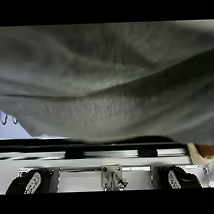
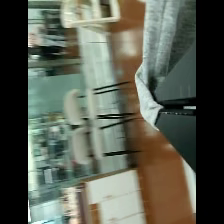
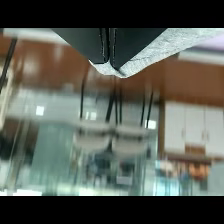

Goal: Fold the shirts.

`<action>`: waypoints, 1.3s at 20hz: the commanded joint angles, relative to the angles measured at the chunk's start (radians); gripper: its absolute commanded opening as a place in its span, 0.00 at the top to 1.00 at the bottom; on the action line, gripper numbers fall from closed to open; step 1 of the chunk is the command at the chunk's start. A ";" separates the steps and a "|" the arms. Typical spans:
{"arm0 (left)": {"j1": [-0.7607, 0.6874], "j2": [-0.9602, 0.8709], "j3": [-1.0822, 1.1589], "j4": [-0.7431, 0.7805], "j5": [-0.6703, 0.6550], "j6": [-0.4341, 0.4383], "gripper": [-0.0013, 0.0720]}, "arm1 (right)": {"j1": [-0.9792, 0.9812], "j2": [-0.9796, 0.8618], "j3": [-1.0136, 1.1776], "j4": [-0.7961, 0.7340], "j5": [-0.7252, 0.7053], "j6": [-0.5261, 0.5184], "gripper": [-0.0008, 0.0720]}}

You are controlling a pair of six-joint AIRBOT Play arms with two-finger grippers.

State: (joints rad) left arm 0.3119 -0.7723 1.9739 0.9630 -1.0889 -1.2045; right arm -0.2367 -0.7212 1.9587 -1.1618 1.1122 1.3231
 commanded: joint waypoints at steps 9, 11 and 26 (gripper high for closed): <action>-0.022 -0.372 -0.601 0.059 -0.188 -0.002 0.94 | 0.004 -0.548 -0.440 0.024 0.269 0.148 0.91; -0.058 -0.552 -0.560 0.058 -0.134 -0.006 0.94 | 0.004 -0.701 -0.441 0.117 0.112 0.143 0.91; -0.188 -1.074 -0.204 0.010 0.274 -0.068 0.94 | 0.119 -1.021 -0.441 0.306 -0.758 -0.131 0.91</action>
State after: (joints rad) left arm 0.1295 -1.8160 1.7607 1.0042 -0.8928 -1.2453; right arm -0.1226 -1.7264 1.5177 -0.8585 0.4507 1.2091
